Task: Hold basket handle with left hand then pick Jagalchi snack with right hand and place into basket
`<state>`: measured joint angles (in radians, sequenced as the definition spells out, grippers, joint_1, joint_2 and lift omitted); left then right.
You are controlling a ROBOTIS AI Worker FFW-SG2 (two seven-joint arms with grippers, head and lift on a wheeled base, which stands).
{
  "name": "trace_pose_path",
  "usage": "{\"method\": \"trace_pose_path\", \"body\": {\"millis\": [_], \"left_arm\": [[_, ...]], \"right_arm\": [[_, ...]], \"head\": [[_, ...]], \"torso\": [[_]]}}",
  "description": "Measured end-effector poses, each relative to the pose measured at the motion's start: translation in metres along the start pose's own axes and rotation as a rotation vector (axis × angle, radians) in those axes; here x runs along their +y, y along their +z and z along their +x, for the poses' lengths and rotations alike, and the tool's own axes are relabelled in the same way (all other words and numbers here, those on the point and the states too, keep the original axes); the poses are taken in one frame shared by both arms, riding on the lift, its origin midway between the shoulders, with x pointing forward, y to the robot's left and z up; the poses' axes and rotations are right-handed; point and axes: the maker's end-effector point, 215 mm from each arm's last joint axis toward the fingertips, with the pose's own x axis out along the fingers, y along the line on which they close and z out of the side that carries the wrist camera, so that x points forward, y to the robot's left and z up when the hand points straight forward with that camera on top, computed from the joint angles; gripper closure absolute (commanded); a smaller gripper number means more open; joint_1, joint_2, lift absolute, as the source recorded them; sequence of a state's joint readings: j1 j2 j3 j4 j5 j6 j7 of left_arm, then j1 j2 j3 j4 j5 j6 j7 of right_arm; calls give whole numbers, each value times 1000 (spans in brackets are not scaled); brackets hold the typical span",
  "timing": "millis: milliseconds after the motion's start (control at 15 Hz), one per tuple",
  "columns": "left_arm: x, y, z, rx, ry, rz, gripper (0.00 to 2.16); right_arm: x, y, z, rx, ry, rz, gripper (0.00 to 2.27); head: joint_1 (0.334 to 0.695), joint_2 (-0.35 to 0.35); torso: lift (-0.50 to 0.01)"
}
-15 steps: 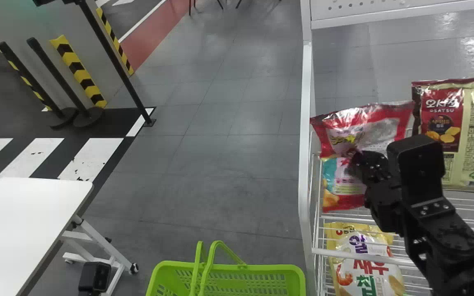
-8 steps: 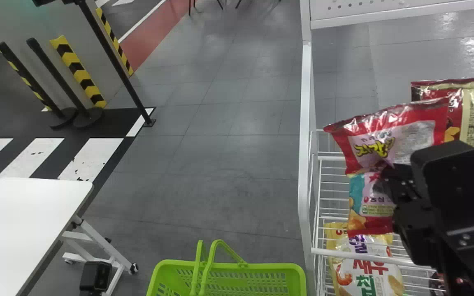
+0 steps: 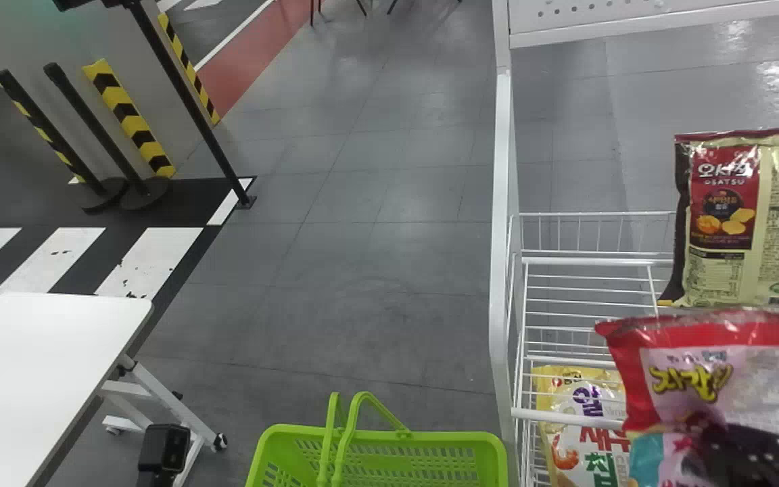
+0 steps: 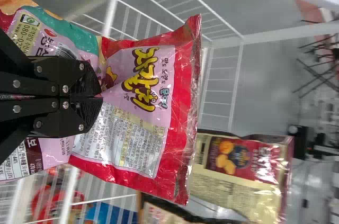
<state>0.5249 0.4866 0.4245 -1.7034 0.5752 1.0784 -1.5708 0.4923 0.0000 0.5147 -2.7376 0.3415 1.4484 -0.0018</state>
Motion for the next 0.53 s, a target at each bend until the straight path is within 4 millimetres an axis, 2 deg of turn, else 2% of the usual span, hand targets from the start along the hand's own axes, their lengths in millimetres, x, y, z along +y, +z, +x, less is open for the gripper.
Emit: {"method": "trace_pose_path", "body": {"millis": [200, 533], "left_arm": [[2, 1, 0, 2, -1, -2, 2145], [3, 1, 0, 5, -2, -2, 2145]], "right_arm": [[22, -40, -7, 119, 75, 13, 2246], [72, -63, -8, 183, 238, 7, 2246]], "head": [[695, 350], [695, 350]], "torso": [[-9], [-9]]}}
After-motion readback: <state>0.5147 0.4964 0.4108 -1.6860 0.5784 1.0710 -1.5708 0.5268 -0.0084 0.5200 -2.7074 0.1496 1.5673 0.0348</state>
